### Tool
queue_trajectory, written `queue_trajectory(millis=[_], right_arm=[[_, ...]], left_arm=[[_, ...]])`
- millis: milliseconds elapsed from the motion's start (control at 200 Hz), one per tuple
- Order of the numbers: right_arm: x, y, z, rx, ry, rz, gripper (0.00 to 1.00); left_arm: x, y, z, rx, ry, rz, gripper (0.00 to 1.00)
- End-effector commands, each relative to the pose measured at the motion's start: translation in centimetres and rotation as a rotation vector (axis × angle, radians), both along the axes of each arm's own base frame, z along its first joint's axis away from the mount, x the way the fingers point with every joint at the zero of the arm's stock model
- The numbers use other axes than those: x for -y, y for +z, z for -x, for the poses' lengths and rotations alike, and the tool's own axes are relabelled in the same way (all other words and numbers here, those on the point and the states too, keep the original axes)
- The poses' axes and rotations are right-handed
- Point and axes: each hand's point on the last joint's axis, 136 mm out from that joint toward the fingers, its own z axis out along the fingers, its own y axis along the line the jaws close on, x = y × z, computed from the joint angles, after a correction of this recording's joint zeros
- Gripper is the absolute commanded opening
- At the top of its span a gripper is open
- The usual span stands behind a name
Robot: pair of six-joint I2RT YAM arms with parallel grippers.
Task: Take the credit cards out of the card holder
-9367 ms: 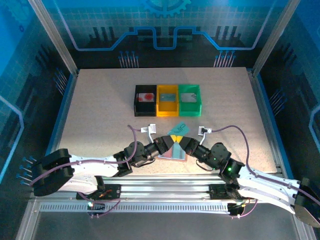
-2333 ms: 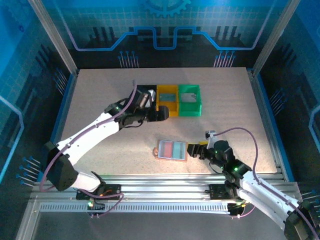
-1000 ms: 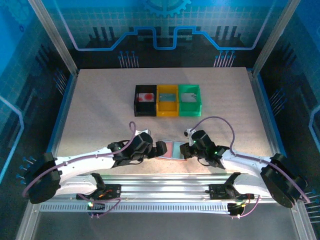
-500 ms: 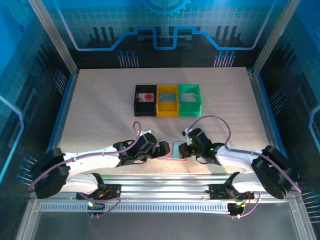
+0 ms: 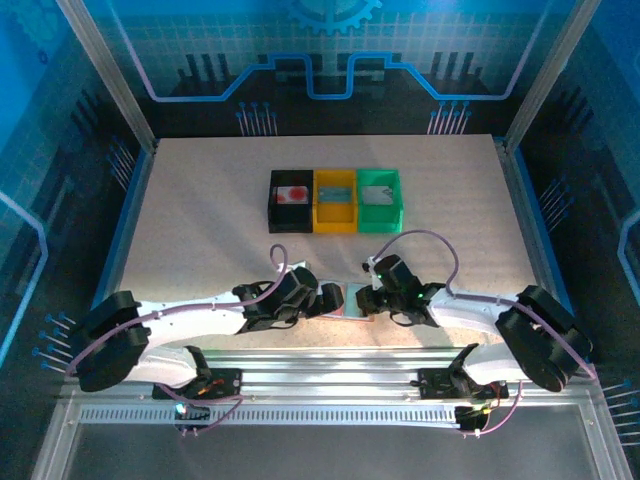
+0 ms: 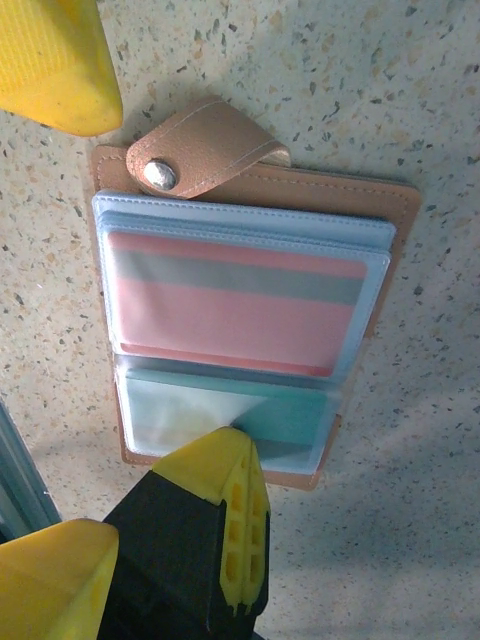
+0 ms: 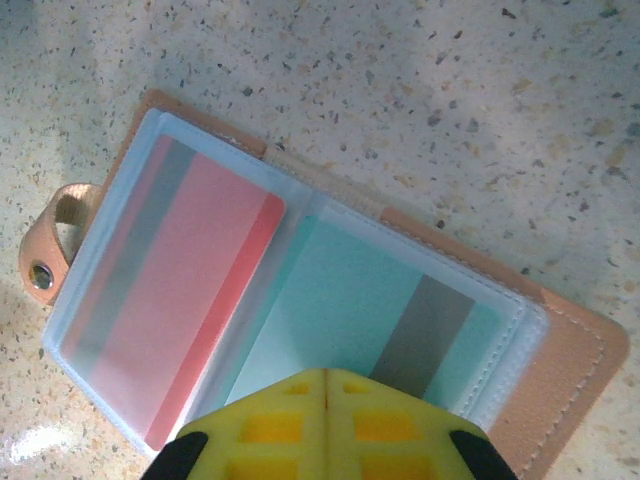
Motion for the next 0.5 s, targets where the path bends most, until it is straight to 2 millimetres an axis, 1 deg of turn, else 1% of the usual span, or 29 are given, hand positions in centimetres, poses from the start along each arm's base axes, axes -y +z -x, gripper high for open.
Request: queue_trajectory(millis=[0, 115, 200, 495], right_arm=[[-0.2, 0.2, -0.3, -0.021, -0.008, -0.002, 0.00], [-0.1, 0.2, -0.3, -0.021, -0.011, 0.000, 0.00], [-0.1, 0.1, -0.2, -0.023, -0.010, 0.000, 0.00], [-0.1, -0.2, -0.1, -0.043, -0.007, 0.009, 0.00]], left_arm=[[1.3, 0.4, -0.4, -0.001, 0.004, 0.033, 0.99], [1.7, -0.1, -0.3, -0.013, 0.005, 0.042, 0.99], [2.2, 0.0, -0.4, -0.012, 0.005, 0.057, 0.99], [3.6, 1.5, -0.8, 0.030, 0.000, 0.108, 0.99]])
